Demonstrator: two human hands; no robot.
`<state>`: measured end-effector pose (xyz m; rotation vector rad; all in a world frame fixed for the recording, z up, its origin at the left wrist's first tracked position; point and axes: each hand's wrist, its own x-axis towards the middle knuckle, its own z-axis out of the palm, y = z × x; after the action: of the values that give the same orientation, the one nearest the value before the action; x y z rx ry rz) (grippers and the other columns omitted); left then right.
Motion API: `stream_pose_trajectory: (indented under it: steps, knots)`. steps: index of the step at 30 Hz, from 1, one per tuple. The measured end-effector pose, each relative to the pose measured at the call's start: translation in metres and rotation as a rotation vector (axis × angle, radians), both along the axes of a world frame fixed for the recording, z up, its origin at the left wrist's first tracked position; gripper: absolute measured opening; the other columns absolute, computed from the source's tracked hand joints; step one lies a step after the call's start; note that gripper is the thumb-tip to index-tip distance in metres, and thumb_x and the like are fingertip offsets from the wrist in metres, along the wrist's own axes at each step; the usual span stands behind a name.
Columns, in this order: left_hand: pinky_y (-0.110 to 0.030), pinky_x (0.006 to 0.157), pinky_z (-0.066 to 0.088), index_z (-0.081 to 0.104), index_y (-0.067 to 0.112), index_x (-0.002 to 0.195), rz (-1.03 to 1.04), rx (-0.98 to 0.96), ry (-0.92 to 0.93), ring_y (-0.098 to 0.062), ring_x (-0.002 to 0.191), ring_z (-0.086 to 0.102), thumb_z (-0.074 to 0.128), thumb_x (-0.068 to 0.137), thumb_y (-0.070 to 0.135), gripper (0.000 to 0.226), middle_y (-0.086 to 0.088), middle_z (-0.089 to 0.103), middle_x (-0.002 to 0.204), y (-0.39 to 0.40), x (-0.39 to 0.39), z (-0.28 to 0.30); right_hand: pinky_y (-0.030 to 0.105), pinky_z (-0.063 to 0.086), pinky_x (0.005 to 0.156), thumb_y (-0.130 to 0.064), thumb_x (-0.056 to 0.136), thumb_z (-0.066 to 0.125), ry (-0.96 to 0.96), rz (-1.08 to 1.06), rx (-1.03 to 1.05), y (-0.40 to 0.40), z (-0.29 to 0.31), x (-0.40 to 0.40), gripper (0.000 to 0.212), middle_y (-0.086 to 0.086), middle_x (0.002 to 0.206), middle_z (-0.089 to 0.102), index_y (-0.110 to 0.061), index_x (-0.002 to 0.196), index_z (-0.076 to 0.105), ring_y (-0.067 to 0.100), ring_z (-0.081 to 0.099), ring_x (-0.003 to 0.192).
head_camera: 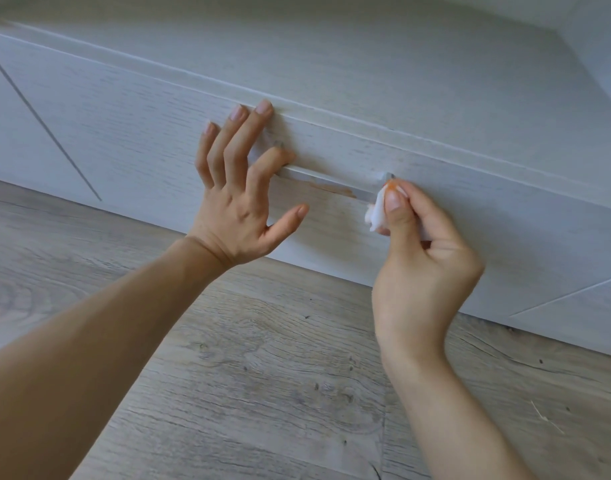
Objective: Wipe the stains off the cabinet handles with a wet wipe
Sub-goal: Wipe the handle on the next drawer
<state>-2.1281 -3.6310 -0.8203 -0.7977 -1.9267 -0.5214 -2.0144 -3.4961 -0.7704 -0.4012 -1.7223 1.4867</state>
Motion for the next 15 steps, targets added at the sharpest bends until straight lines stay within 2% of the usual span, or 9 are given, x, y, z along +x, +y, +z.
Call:
stream_pose_trajectory:
  steps: [3, 5, 6, 9, 11, 13, 15]
  knots:
    - [-0.046, 0.111, 0.010, 0.036, 0.017, 0.121, -0.001, -0.043, -0.001, -0.034, 0.132, 0.022, 0.041, 0.084, 0.050, 0.050, -0.016, 0.023, 0.141, -0.006, 0.000, 0.000, 0.031, 0.052, 0.079, -0.013, 0.088, 0.065, 0.052, 0.024, 0.091, 0.007, -0.005, 0.010, 0.012, 0.004, 0.089, 0.070, -0.017, 0.099, 0.070, 0.014, 0.066, 0.083]
    - [-0.046, 0.111, 0.011, 0.035, 0.017, 0.126, 0.006, -0.067, -0.006, -0.034, 0.134, 0.020, 0.038, 0.086, 0.052, 0.053, -0.016, 0.022, 0.142, -0.010, -0.001, 0.001, 0.024, 0.050, 0.079, -0.012, 0.085, 0.068, 0.098, -0.004, 0.230, 0.008, -0.007, 0.008, 0.020, -0.006, 0.094, 0.067, -0.023, 0.102, 0.066, 0.009, 0.065, 0.084]
    - [-0.047, 0.111, 0.012, 0.035, 0.017, 0.128, 0.008, -0.076, -0.008, -0.034, 0.135, 0.020, 0.037, 0.087, 0.052, 0.054, -0.016, 0.022, 0.143, -0.012, 0.000, 0.001, 0.021, 0.049, 0.079, -0.010, 0.084, 0.070, 0.115, -0.013, 0.341, 0.008, -0.008, 0.006, 0.021, -0.006, 0.094, 0.065, -0.018, 0.104, 0.066, 0.007, 0.062, 0.081]
    - [-0.047, 0.111, 0.013, 0.035, 0.018, 0.130, 0.017, -0.104, -0.009, -0.034, 0.135, 0.021, 0.036, 0.088, 0.053, 0.055, -0.016, 0.021, 0.144, -0.014, 0.000, 0.002, 0.008, 0.043, 0.078, 0.000, 0.080, 0.073, 0.166, -0.042, 0.666, 0.015, -0.012, 0.000, 0.017, 0.010, 0.088, 0.062, 0.002, 0.097, 0.069, 0.010, 0.056, 0.076]
    - [-0.047, 0.111, 0.013, 0.034, 0.020, 0.132, 0.017, -0.123, -0.020, -0.033, 0.136, 0.021, 0.035, 0.089, 0.054, 0.055, -0.015, 0.020, 0.145, -0.017, 0.000, 0.002, 0.004, 0.040, 0.079, 0.004, 0.078, 0.074, 0.177, -0.040, 0.748, 0.024, -0.010, -0.003, 0.015, 0.016, 0.084, 0.064, 0.004, 0.093, 0.071, 0.009, 0.055, 0.076]
    - [-0.047, 0.111, 0.014, 0.034, 0.020, 0.133, 0.022, -0.138, -0.010, -0.033, 0.136, 0.022, 0.035, 0.090, 0.054, 0.055, -0.016, 0.021, 0.145, -0.019, -0.002, 0.002, 0.002, 0.038, 0.079, 0.005, 0.077, 0.074, 0.201, -0.028, 0.768, 0.028, -0.007, -0.006, 0.015, 0.016, 0.081, 0.064, 0.004, 0.092, 0.071, 0.004, 0.052, 0.074]
    - [-0.047, 0.111, 0.014, 0.036, 0.019, 0.134, 0.036, -0.146, 0.009, -0.035, 0.136, 0.023, 0.036, 0.090, 0.053, 0.055, -0.018, 0.025, 0.145, -0.020, -0.002, 0.002, 0.003, 0.039, 0.077, 0.004, 0.079, 0.074, 0.217, -0.018, 0.797, 0.029, -0.007, -0.008, 0.012, 0.014, 0.080, 0.063, 0.003, 0.091, 0.072, 0.006, 0.053, 0.073]
